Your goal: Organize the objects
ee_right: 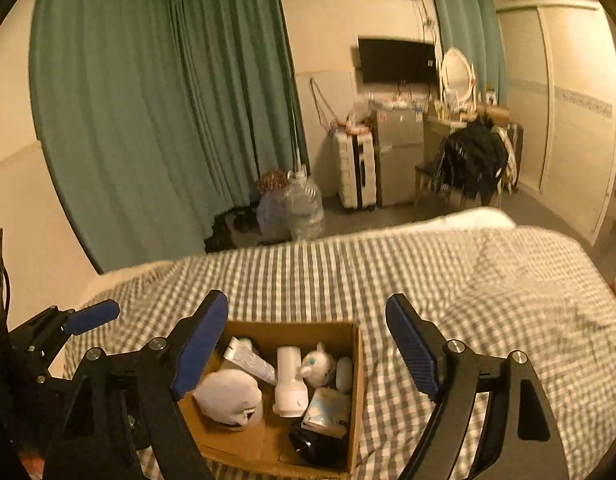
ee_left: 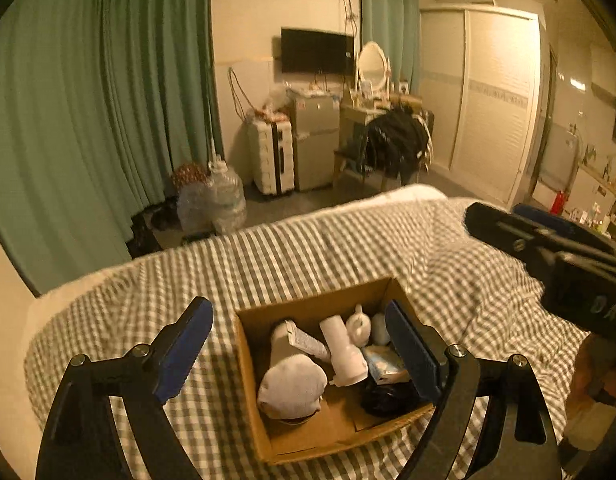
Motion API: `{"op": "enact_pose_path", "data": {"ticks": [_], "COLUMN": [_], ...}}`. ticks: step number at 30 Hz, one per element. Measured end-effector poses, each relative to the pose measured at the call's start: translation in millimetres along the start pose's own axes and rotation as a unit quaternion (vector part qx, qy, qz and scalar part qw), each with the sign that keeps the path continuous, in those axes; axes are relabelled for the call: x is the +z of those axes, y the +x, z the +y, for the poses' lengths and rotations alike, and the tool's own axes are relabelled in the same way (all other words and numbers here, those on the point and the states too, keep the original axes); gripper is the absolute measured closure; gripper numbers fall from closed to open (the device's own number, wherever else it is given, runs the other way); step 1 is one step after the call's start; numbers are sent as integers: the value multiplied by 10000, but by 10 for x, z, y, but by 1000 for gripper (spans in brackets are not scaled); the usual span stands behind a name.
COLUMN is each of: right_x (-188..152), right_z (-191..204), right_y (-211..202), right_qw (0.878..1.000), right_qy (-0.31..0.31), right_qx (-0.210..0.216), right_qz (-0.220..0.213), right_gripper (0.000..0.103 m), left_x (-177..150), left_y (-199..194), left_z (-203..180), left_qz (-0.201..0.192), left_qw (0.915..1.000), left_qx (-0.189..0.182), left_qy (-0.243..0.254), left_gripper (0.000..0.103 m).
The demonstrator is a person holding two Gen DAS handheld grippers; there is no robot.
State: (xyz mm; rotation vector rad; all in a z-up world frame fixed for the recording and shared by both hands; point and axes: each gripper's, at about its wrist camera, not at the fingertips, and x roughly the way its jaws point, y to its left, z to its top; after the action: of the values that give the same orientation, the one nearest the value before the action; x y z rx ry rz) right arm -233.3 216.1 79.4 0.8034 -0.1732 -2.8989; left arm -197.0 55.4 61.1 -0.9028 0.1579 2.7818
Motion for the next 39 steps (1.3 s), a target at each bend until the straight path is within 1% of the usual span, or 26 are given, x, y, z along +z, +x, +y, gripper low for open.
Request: {"op": "enact_pose_path", "data": {"ticks": [2, 4, 7, 9, 13, 15, 17, 20, 21, 24, 26, 27, 29, 31, 33, 35, 37, 38, 39], "right_x": [93, 158, 239, 265, 231, 154, 47, -202, -281, -482, -599, -711, -839, -982, -1119, -1208, -1283, -1304, -1312], "right_z": [58, 95, 180, 219, 284, 316, 353, 407, 363, 356, 324, 304, 257, 214, 176, 161, 135, 128, 132], "right_y": [-268, -504, -844, -1052, -1313, -1401, -1461, -1483, -1455, -1357, -1327, -1314, -1263, -1152, -1012, -922, -840, -792, -764], "right_qw": [9998, 9993, 9983, 9970, 9952, 9941, 9927, 9894, 9887, 9890, 9869, 9851, 9846, 9843, 9849, 9859, 9885, 9896, 9895], "right_qy": [-43, -53, -82, -97, -170, -203, -282, -470, -520, -576, -482, -425, -378, -369, -377, -336, -299, -313, -314], "right_qx": [-36, -44, -21, -79, -89, -119, -184, -388, -448, -545, -759, -843, -859, -903, -979, -961, -837, -807, -836], "right_qz": [-211, -372, -583, -761, -961, -1061, -1157, -1317, -1333, -1250, -1338, -1439, -1478, -1472, -1374, -1324, -1220, -1151, -1139], "right_gripper": [16, 16, 15, 11, 10, 8, 4, 2, 2, 2, 1, 1, 1, 1, 1, 1, 1, 1, 1], "left_x": [60, 118, 174, 179, 98, 12, -95, -248, -288, -447, -610, -682, -866, -982, -1118, -1218, -1299, -1327, -1329], "left_y": [-205, -407, -711, -883, -1153, -1236, -1270, -1285, -1275, -1206, -1141, -1112, -1001, -915, -816, -741, -667, -640, -628], "left_z": [8, 35, 91, 101, 93, 80, 64, 49, 49, 41, 45, 50, 52, 51, 26, 38, 102, 148, 167], "left_qz": [-165, -336, -618, -779, -1132, -1275, -1340, -1473, -1476, -1463, -1503, -1522, -1501, -1454, -1415, -1342, -1184, -1101, -1076], "left_qw": [9999, 9994, 9980, 9969, 9935, 9916, 9906, 9886, 9885, 9886, 9874, 9866, 9859, 9852, 9848, 9845, 9852, 9854, 9860], "left_qx": [44, 76, 78, 43, 139, 196, 202, 230, 241, 320, 489, 578, 736, 902, 1007, 1131, 1219, 1240, 1192], "left_qy": [19, 2, -47, -32, 62, 125, 183, 222, 208, 167, 105, 34, -55, -103, -37, -54, -225, -394, -450], "left_gripper": [12, 8, 6, 6, 1, 1, 0, 0, 0, 0, 0, 0, 0, 0, 0, 0, 0, 0, 0]}}
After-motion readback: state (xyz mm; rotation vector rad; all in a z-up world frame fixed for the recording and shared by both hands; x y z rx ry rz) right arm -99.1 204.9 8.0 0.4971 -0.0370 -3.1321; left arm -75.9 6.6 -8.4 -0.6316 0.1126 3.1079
